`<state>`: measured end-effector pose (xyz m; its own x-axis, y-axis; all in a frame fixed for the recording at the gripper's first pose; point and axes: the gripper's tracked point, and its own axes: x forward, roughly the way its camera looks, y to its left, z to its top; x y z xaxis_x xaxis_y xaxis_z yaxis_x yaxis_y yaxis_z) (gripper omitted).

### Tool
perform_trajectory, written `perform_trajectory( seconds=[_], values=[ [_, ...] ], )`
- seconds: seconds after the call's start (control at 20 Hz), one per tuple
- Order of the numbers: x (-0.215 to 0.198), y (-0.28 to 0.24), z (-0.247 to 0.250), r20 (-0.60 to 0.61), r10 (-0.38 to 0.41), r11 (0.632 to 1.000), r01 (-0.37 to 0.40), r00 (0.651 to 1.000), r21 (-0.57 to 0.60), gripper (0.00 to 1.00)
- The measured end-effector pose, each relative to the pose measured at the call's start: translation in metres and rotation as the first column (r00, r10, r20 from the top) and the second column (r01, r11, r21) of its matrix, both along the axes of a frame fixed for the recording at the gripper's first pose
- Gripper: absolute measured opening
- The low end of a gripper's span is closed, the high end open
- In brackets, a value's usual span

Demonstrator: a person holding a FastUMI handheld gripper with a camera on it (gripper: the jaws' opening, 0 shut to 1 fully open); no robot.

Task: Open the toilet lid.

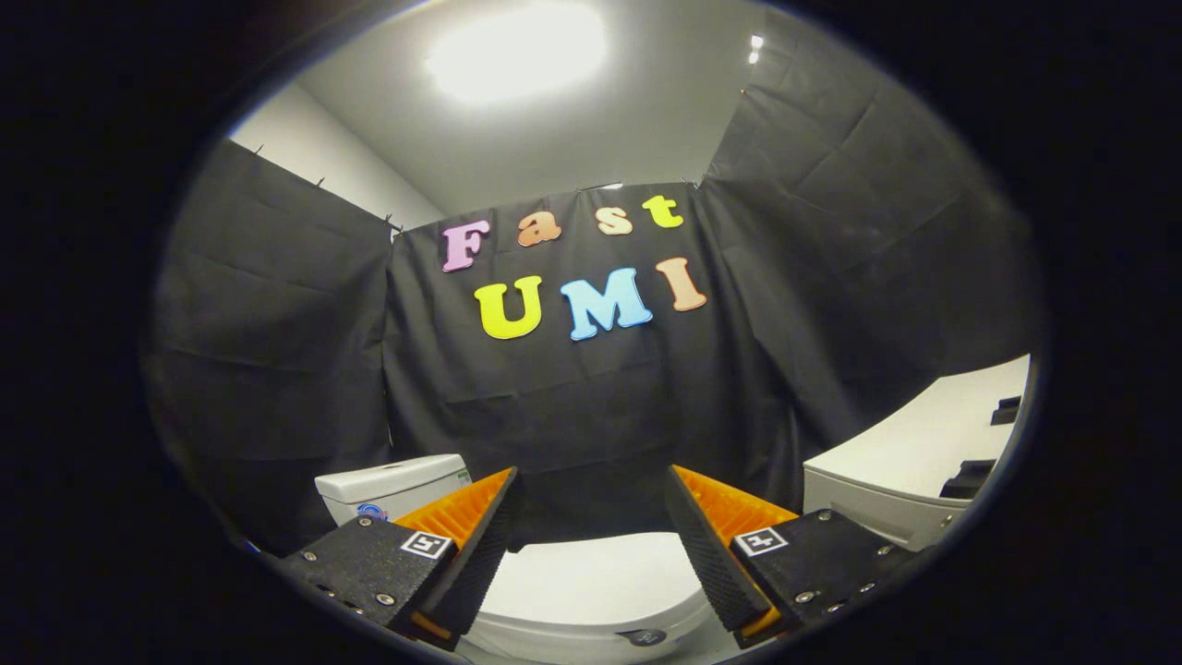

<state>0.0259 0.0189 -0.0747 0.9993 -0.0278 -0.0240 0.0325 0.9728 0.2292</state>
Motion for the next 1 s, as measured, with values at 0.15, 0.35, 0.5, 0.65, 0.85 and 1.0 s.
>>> perform_trajectory(
  seconds=[0.15,0.35,0.5,0.65,0.85,1.0],
  values=[
    [0.004,0.002,-0.018,-0.001,-0.022,0.995,0.022,1.000,0.095,0.96],
    [0.011,0.009,-0.064,-0.080,-0.047,0.971,0.064,0.996,0.230,0.96],
    [0.013,0.018,-0.092,-0.131,-0.049,0.944,0.089,0.990,0.319,0.96],
    [0.010,0.022,-0.123,-0.195,-0.078,0.893,0.155,0.978,0.422,0.96],
    [0.009,0.025,-0.159,-0.271,-0.093,0.852,0.218,0.958,0.476,0.96],
    [0.005,0.012,-0.182,-0.309,-0.117,0.785,0.279,0.944,0.553,0.96]
  ],
)
